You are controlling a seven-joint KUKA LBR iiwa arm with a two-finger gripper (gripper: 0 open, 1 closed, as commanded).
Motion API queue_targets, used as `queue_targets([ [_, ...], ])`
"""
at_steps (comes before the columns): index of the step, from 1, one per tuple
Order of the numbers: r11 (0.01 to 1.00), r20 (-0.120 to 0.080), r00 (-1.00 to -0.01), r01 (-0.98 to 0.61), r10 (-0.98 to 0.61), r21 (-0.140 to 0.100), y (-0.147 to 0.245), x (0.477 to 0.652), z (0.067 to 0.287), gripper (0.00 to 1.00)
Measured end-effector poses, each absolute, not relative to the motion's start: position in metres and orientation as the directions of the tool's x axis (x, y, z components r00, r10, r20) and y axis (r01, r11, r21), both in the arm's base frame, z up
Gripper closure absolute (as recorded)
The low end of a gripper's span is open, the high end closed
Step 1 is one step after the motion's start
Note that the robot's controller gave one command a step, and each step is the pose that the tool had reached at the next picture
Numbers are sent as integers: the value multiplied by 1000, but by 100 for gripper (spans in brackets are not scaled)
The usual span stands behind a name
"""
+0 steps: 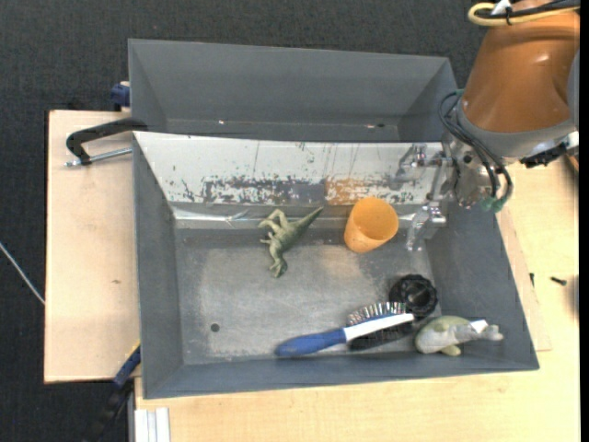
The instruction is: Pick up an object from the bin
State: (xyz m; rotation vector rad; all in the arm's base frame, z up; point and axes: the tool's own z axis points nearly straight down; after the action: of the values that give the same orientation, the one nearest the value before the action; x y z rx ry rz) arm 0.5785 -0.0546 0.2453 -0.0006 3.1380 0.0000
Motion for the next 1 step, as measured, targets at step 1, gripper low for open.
queue_targets([
  [1,996,7,-996,-92,-92,2,-42,597,102,0],
])
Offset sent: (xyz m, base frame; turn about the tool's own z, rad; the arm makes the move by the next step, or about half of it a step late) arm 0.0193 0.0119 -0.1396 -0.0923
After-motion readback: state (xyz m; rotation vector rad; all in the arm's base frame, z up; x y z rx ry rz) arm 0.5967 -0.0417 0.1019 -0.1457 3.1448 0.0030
